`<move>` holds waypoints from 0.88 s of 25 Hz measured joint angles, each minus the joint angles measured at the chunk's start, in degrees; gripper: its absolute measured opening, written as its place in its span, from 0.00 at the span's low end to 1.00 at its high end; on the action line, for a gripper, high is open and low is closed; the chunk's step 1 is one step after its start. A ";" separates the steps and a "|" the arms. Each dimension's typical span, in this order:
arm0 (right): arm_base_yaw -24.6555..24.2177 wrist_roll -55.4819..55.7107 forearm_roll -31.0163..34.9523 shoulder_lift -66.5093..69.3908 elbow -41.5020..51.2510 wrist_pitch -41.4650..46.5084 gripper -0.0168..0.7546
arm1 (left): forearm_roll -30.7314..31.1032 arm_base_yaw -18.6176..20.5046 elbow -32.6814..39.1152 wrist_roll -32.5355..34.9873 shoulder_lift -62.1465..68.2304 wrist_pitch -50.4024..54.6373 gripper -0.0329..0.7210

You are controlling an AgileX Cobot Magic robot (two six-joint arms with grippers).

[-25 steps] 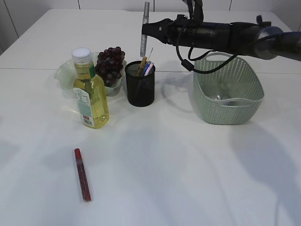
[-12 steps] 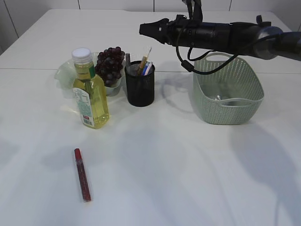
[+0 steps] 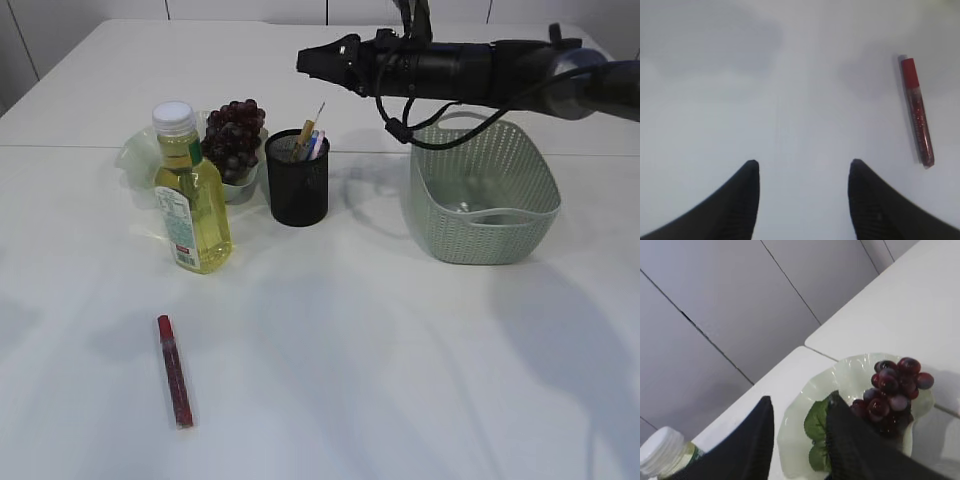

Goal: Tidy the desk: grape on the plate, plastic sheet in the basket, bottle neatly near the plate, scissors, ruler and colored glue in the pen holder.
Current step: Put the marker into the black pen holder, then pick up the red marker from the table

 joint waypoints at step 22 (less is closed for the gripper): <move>0.00 74.35 -87.53 -31.28 8.20 16.20 0.40 | -1.65 -0.21 -0.10 0.49 0.00 0.09 0.59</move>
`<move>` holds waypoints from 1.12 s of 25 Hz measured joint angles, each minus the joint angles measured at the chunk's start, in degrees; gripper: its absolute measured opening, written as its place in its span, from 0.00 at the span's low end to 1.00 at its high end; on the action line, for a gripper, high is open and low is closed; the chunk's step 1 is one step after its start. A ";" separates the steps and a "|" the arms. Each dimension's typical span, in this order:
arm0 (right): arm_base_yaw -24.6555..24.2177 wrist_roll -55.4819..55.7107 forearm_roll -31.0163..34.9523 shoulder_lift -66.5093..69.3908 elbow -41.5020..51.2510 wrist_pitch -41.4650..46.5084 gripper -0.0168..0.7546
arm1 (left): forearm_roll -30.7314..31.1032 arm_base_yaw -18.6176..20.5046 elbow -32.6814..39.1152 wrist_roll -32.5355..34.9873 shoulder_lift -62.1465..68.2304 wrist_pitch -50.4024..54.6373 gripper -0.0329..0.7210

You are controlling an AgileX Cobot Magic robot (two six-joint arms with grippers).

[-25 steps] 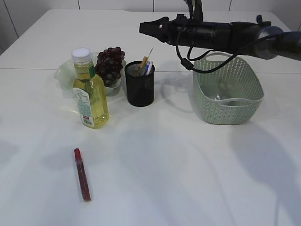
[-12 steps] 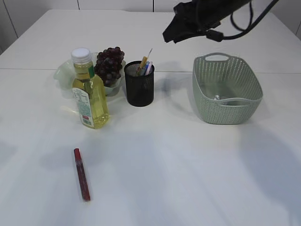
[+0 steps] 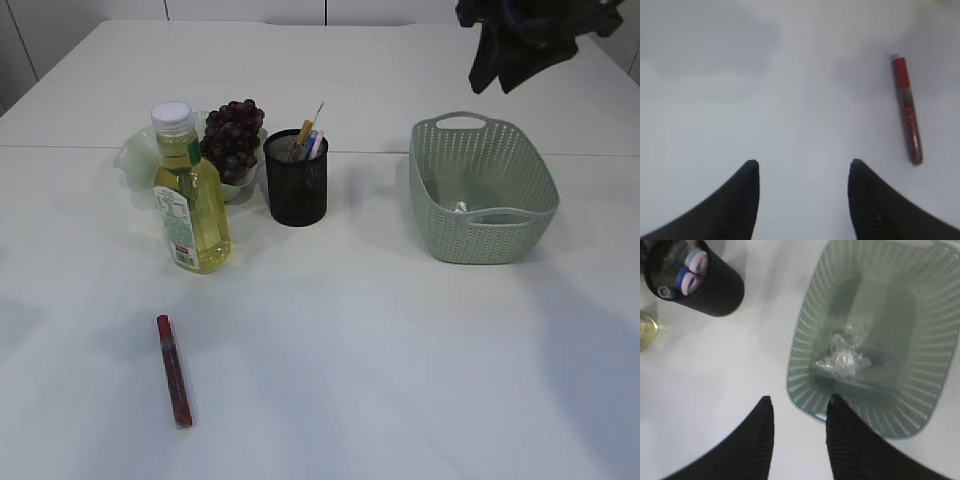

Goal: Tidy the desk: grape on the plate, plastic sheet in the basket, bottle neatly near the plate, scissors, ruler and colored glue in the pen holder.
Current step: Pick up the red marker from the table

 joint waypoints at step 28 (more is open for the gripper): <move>0.00 0.61 -4.17 -18.63 20.75 0.22 0.40 | 9.99 -24.85 -0.34 -45.66 15.34 -19.32 0.59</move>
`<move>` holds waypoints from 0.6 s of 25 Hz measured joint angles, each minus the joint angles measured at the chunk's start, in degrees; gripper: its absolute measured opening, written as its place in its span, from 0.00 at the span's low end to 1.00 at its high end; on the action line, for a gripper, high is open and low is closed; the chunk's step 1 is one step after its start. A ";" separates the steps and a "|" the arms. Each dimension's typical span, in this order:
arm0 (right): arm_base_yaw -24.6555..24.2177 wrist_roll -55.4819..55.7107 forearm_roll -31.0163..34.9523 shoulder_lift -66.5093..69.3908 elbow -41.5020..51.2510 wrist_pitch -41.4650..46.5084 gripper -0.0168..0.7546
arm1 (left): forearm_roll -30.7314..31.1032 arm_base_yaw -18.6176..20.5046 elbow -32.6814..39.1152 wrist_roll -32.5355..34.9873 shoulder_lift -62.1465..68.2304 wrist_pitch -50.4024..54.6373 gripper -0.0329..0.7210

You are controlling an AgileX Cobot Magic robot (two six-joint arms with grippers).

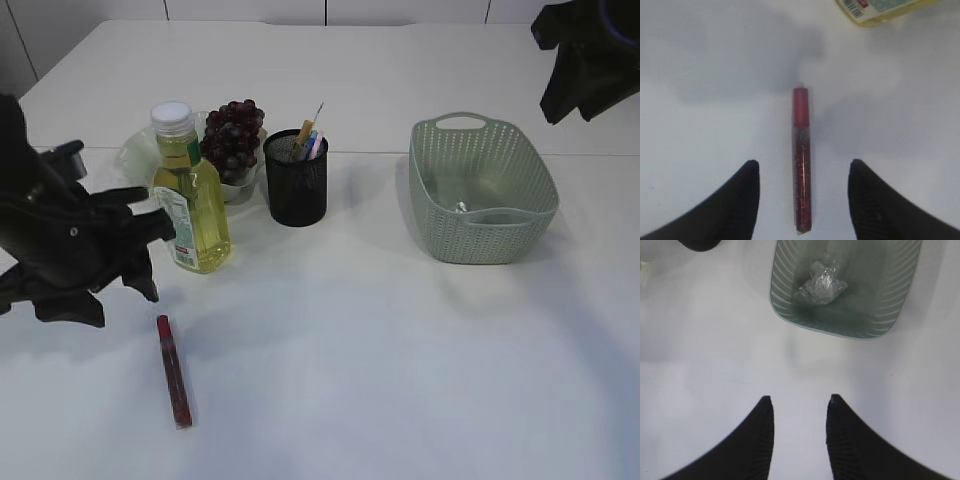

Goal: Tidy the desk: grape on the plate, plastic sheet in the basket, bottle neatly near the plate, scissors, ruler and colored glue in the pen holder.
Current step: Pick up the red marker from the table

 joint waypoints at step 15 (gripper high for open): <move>0.00 0.12 0.00 -0.02 0.00 0.09 0.40 | 0.25 -3.58 -0.38 -1.21 12.58 -5.06 0.57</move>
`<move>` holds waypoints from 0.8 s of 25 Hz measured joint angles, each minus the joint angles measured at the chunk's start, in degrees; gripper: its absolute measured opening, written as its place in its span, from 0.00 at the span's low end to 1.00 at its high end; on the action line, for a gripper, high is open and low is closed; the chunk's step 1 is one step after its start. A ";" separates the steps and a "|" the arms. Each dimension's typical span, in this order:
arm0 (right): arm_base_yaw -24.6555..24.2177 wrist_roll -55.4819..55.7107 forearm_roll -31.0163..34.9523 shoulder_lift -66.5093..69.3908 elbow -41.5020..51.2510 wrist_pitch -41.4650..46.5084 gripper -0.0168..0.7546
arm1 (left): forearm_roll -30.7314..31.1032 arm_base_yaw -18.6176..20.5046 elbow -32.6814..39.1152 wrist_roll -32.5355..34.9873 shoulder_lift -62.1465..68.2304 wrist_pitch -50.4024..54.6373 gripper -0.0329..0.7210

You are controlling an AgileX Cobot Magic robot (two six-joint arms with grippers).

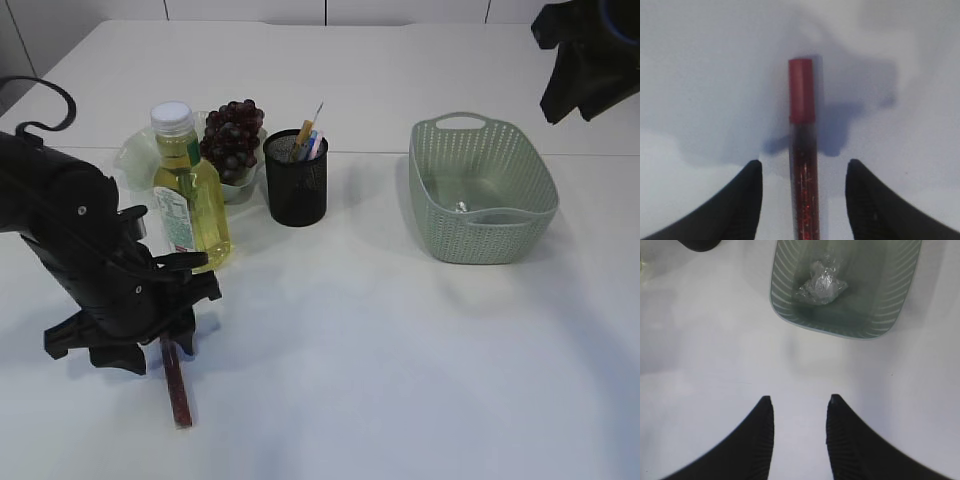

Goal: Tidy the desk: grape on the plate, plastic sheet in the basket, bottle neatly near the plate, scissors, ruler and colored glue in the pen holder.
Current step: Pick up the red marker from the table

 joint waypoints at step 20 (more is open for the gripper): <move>0.00 0.00 0.00 0.00 0.00 0.00 0.40 | 0.11 -0.57 0.00 -1.63 3.21 -1.45 0.55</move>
